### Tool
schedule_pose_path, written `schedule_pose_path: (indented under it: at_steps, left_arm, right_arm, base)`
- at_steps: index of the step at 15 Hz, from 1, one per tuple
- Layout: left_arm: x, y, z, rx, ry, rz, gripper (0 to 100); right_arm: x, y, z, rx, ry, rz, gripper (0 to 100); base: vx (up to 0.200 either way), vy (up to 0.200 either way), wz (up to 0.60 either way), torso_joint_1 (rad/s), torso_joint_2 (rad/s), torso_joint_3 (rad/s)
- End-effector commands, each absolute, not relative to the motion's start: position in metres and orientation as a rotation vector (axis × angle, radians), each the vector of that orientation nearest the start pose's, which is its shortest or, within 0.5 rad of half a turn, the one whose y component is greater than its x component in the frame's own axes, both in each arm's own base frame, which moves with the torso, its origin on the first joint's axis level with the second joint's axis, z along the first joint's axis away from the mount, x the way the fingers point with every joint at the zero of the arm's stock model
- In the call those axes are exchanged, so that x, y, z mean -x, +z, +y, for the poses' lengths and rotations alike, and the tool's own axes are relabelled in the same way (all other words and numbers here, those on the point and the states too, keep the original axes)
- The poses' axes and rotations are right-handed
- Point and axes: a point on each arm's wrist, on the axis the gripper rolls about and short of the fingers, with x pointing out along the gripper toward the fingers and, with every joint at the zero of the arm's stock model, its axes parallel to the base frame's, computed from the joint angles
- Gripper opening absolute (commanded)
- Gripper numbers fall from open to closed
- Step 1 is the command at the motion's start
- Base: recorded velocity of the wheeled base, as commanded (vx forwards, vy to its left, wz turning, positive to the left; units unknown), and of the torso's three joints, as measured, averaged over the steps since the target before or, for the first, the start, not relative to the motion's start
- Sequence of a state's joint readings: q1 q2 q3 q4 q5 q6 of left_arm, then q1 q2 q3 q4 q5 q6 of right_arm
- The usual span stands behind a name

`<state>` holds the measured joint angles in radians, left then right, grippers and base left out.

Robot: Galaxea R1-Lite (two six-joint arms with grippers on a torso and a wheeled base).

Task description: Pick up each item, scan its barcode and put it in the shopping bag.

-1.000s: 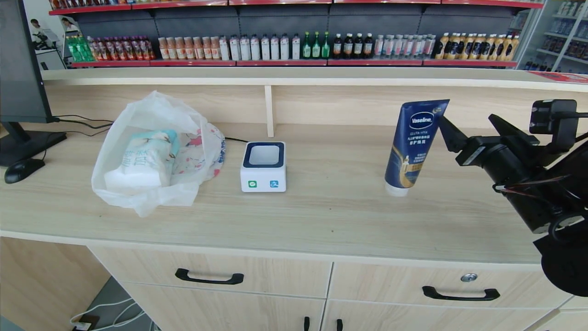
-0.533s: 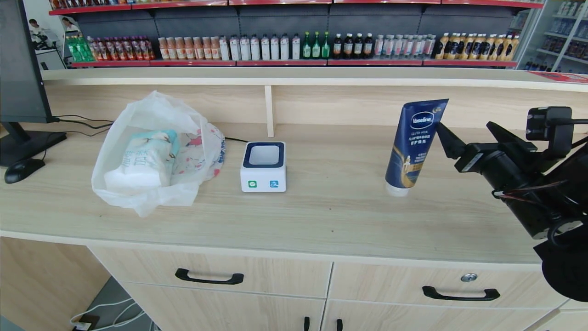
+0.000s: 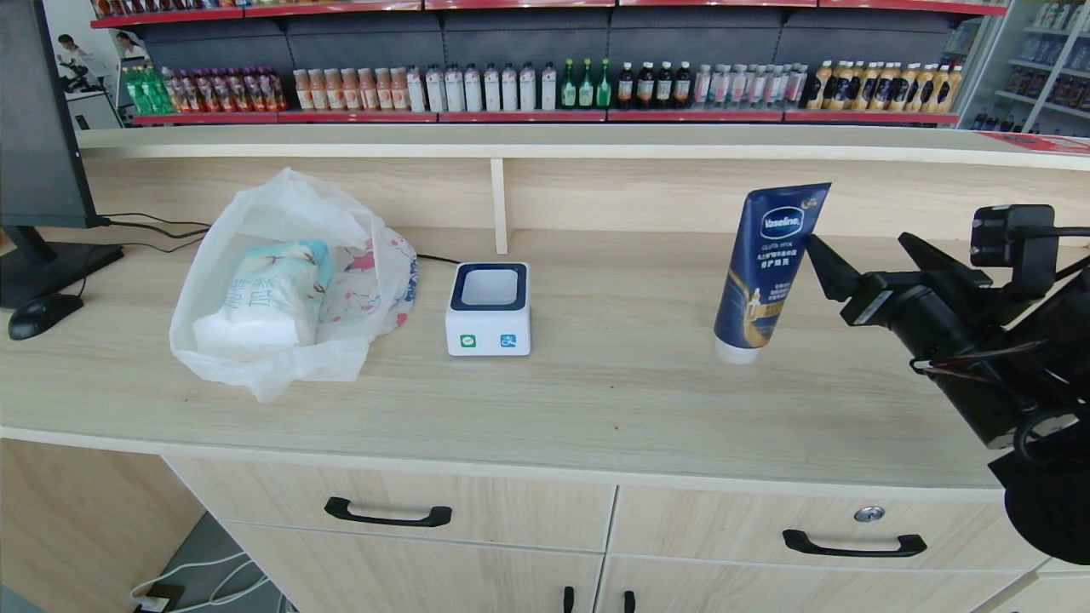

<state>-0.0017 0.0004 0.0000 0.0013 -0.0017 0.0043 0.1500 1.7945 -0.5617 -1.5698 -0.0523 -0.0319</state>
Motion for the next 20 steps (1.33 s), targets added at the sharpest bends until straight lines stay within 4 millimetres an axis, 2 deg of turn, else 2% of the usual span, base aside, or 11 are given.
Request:
schedule_pose_path:
  at_steps: [1, 15, 20]
  left_arm:
    - [0.023, 0.075, 0.000, -0.006, -0.003, 0.002, 100]
    - [0.023, 0.075, 0.000, -0.006, -0.003, 0.000, 100]
    - [0.023, 0.075, 0.000, -0.005, -0.003, 0.000, 100]
  right_arm:
    - [-0.290, 0.183, 0.044, -0.001, 0.095, -0.325, 100]
    - [-0.302, 0.167, 0.045, 0.007, 0.097, -0.274, 100]
    - [-0.317, 0.155, 0.046, 0.009, 0.093, -0.249, 100]
  base:
    - [0.000, 0.000, 0.00, 0.000, 0.00, 0.000]
    - [0.000, 0.000, 0.00, 0.000, 0.00, 0.000]
    - [0.000, 0.000, 0.00, 0.000, 0.00, 0.000]
